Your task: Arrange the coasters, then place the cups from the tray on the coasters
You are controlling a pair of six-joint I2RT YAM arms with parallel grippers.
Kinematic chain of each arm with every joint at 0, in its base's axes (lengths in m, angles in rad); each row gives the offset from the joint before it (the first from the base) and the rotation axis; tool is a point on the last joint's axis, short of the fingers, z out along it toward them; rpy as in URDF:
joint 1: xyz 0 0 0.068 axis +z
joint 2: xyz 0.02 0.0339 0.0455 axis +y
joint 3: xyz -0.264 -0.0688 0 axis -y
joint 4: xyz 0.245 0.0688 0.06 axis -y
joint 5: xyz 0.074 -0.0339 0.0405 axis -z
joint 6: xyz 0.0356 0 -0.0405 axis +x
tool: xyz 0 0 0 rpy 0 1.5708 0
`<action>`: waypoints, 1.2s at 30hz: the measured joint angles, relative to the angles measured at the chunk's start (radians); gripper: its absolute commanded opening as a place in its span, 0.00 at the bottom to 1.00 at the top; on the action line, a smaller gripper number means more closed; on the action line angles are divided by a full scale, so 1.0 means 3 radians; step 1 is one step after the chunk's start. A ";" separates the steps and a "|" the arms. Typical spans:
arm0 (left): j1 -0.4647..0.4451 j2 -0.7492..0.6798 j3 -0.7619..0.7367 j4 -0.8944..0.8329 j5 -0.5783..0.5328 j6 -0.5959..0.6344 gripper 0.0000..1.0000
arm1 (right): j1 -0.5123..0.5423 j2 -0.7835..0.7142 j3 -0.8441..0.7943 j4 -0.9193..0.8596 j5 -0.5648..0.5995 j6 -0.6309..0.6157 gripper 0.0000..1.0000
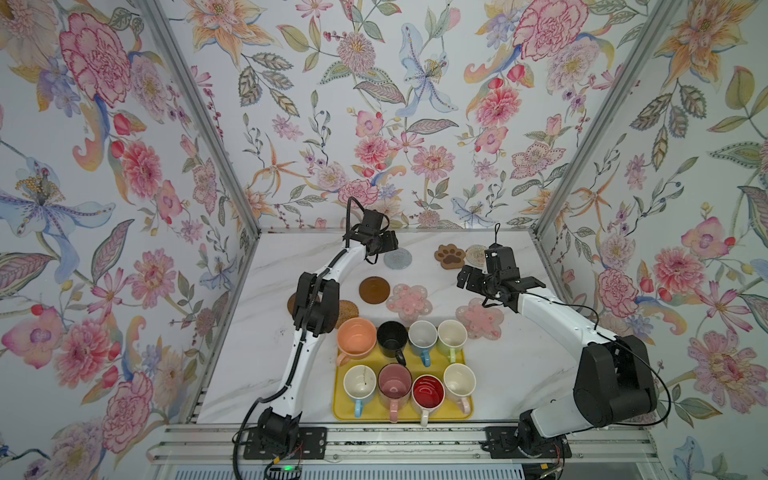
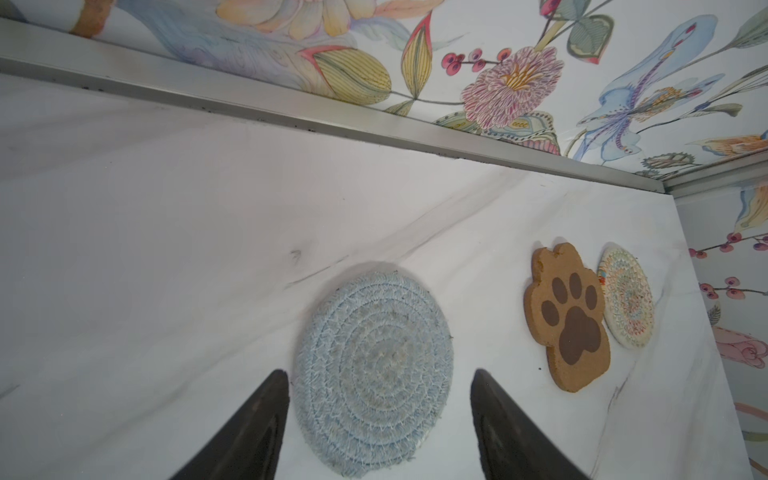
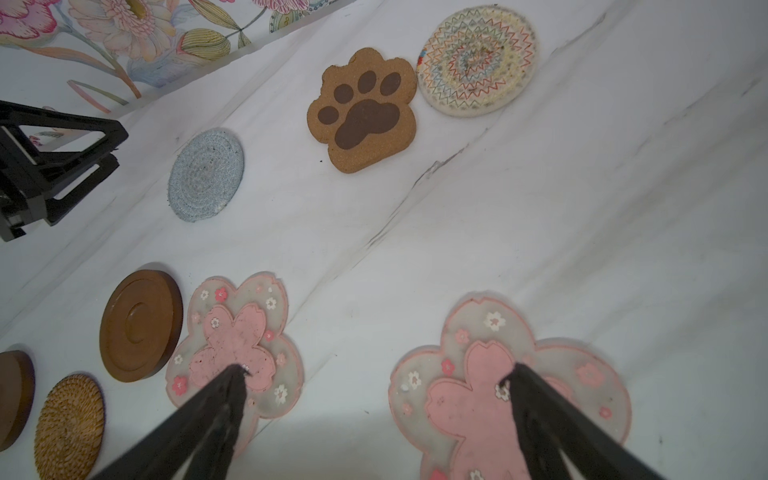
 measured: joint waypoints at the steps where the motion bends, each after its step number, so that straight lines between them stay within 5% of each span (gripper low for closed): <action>1: 0.0000 0.0013 0.0018 -0.0039 -0.0019 0.0001 0.71 | 0.0000 0.0000 0.0000 0.0000 0.0000 0.0000 0.99; 36: -0.0066 0.0173 0.0088 -0.0380 -0.0168 0.0009 0.67 | 0.0006 0.0000 0.0000 0.0001 -0.0038 0.0001 0.99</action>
